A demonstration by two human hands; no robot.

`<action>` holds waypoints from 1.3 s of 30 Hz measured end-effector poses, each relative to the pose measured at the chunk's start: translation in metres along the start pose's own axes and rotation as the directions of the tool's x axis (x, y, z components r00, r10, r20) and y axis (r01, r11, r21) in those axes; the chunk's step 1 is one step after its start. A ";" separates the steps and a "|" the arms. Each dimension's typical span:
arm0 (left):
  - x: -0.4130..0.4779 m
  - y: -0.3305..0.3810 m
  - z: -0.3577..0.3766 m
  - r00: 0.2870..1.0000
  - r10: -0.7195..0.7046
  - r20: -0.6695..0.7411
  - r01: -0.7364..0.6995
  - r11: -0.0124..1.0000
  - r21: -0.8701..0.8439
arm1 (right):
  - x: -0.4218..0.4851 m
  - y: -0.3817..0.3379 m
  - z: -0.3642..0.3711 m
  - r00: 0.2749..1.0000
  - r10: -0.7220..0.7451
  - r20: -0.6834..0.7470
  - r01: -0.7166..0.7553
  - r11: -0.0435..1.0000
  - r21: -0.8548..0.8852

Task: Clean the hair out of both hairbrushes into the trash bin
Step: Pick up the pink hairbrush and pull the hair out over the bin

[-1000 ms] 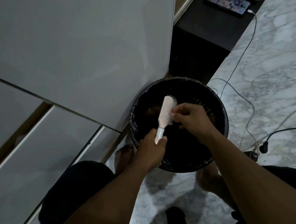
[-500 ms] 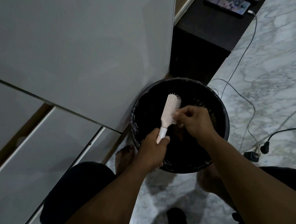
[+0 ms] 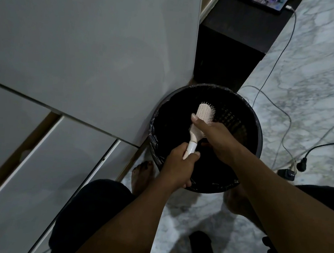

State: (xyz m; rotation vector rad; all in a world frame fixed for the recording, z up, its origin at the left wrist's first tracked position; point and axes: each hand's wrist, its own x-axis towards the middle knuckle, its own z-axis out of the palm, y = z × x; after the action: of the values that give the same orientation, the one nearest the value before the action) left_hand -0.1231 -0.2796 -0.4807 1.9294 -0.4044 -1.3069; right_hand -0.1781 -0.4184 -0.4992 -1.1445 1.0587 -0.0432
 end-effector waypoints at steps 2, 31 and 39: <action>0.000 -0.001 -0.003 1.000 0.014 -0.013 -0.013 1.000 0.026 | -0.003 -0.003 -0.001 1.000 -0.008 -0.012 0.007 0.996 -0.088; -0.001 -0.013 0.001 0.985 0.140 -0.102 -0.114 0.967 0.229 | 0.006 0.004 0.004 0.939 -0.098 -0.331 0.060 0.991 -0.124; 0.005 -0.008 0.001 0.991 0.091 -0.097 -0.076 0.987 0.141 | 0.003 0.000 0.003 0.898 -0.188 -0.399 0.120 0.975 -0.189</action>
State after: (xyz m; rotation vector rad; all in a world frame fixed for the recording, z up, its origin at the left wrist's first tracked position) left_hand -0.1230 -0.2777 -0.4897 2.0608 -0.5293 -1.1458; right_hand -0.1743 -0.4182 -0.5013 -1.4019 1.3623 -0.3470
